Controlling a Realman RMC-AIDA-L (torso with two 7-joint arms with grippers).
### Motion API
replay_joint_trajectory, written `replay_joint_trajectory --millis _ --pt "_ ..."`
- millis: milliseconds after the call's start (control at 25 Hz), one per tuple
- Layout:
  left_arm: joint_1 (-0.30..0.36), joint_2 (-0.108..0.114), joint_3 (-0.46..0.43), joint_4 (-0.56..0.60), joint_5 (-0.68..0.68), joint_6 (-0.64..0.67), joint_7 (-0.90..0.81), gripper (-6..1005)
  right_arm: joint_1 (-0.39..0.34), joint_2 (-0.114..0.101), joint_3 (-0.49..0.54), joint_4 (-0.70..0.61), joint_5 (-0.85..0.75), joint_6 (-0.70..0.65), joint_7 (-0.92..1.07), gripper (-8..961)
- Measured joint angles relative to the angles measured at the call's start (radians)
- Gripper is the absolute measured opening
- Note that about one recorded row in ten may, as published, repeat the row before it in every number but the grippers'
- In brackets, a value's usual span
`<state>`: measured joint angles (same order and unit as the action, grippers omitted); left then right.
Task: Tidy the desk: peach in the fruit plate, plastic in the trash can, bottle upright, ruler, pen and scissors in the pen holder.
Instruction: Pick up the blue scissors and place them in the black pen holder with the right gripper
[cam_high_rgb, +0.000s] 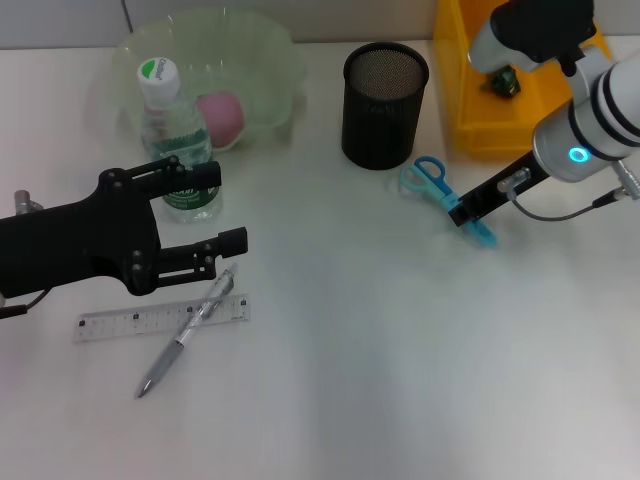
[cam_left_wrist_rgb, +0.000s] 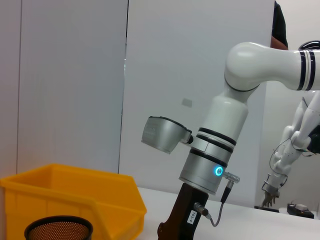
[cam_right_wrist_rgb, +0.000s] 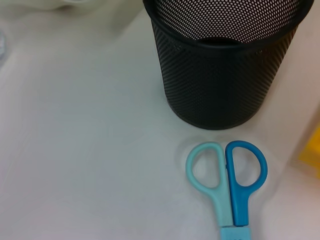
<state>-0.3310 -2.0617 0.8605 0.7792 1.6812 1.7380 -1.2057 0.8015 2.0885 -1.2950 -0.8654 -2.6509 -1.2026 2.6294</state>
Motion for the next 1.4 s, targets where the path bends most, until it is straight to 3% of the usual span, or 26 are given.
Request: replay_joint_trajectory --millis 440,720,920,1400 --pt "-0.002 0.0 -0.002 0.002 -0.001 -0.001 0.0 788 -0.205 -0.004 -0.114 -0.279 0.139 -0.021 -0.007 206" --pt "0.003 0.0 -0.002 0.001 -0.002 0.0 0.0 788 -0.401 -0.005 -0.119 -0.474 0.337 -0.071 -0.087 206" --pt "0.006 -0.001 -0.001 0.0 -0.002 0.0 0.0 789 -0.478 -0.003 -0.114 -0.527 0.422 -0.083 -0.163 207" --pt "0.01 -0.005 -0.008 0.0 -0.002 0.005 0.0 789 -0.521 -0.002 -0.095 -0.544 0.517 -0.032 -0.345 210"
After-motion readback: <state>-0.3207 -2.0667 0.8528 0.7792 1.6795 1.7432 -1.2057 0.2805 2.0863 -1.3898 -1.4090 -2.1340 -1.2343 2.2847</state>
